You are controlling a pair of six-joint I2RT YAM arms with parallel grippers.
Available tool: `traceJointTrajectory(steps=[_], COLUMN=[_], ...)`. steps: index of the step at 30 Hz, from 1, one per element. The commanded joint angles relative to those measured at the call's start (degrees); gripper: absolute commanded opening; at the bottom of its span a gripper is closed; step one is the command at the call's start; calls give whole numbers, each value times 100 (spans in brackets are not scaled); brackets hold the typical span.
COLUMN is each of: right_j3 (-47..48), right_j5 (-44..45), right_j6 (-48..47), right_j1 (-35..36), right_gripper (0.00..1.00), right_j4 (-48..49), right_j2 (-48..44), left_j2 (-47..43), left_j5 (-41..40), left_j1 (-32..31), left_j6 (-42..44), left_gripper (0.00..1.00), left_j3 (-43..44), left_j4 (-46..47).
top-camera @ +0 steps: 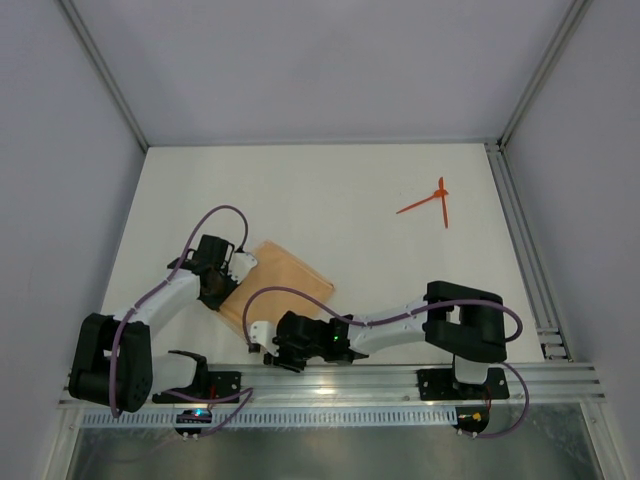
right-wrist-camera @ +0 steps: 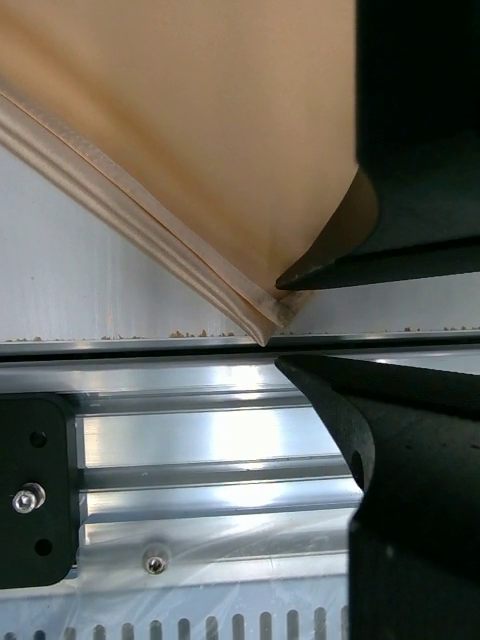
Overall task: Fold the napkin into a case and place the utensils inside
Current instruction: Smooth out the upper triangle-folded napkin at the center of the board, then move the upper triangle-folded napkin to the center of the board.
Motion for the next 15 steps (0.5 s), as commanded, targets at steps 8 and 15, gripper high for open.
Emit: traceJointTrajectory(steps=[8, 15], right_j3=[-241, -1173], right_j5=[317, 543], right_j6=[1233, 3245], right_j1=[-512, -2304], right_gripper=[60, 66], right_j4=[37, -163], right_j2=[-1636, -2578], left_j2=[35, -79], left_j5=[44, 79], left_j1=[8, 7], left_j6=[11, 2], left_gripper=[13, 14], left_j3=[136, 162], left_j4=[108, 37])
